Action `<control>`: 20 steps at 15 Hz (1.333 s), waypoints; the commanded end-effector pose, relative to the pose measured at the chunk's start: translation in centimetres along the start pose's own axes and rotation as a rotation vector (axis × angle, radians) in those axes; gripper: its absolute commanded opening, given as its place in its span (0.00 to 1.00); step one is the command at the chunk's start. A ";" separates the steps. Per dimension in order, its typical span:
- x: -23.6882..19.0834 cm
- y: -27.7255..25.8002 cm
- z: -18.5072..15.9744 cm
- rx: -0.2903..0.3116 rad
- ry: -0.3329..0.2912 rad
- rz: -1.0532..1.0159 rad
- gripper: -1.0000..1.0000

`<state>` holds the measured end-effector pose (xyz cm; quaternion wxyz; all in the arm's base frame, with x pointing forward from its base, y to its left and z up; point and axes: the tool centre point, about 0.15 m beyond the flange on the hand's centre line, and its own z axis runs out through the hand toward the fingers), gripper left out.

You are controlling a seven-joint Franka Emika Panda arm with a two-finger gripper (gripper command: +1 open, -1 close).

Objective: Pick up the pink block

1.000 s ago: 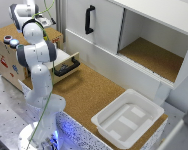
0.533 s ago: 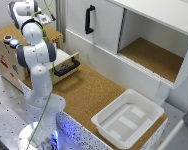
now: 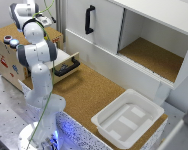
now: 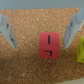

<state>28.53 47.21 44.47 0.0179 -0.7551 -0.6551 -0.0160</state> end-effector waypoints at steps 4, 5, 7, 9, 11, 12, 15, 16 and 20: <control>0.8 0.0 1.9 0.022 -0.066 -0.011 0.00; 0.8 0.0 1.9 0.022 -0.065 -0.013 0.00; 0.7 0.0 1.9 0.019 -0.068 -0.011 0.00; 0.7 0.0 1.9 0.020 -0.069 -0.005 0.00; 0.6 0.1 1.5 0.012 -0.069 0.011 0.00; 0.4 0.2 1.0 0.007 -0.072 0.019 0.00; -0.7 0.3 -1.6 -0.025 -0.044 0.066 0.00; -1.3 0.3 -2.3 -0.031 -0.046 0.078 0.00; -4.9 0.8 -3.8 -0.047 -0.073 0.159 0.00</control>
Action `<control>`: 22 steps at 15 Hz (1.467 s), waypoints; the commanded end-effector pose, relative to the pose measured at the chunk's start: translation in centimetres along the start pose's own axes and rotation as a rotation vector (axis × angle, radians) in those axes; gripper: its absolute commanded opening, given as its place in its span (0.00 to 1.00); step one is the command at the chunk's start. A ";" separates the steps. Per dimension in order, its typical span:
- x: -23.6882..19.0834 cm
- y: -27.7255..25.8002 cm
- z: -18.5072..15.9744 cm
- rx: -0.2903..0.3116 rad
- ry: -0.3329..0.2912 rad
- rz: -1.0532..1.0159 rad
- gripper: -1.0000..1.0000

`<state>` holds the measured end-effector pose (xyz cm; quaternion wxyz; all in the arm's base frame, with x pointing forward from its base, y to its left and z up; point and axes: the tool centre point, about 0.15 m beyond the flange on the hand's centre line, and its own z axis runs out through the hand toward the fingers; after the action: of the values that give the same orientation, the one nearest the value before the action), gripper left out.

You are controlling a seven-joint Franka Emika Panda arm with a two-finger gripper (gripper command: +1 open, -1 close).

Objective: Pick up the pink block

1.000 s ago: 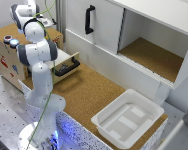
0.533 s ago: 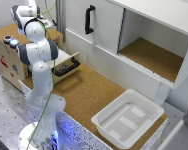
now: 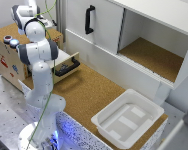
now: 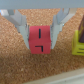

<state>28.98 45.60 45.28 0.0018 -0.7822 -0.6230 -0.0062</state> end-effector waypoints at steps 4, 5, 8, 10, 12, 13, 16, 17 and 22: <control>-7.6 0.6 -2.4 -0.014 -0.083 0.172 0.00; -8.4 0.5 -2.1 -0.016 -0.097 0.192 0.00; -10.6 0.1 -1.2 -0.006 -0.137 0.264 0.00; -12.5 -0.2 -0.7 0.016 -0.152 0.330 0.00; -14.9 -0.1 -0.2 0.038 -0.141 0.429 0.00; -16.1 0.3 0.2 0.052 -0.130 0.472 0.00; -20.1 2.4 1.3 0.062 -0.090 0.593 0.00; -21.3 3.1 1.5 0.061 -0.082 0.613 0.00; -29.2 7.6 2.5 0.073 -0.028 0.695 0.00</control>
<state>29.29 24.64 44.86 -0.0676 -0.9334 -0.3394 0.0947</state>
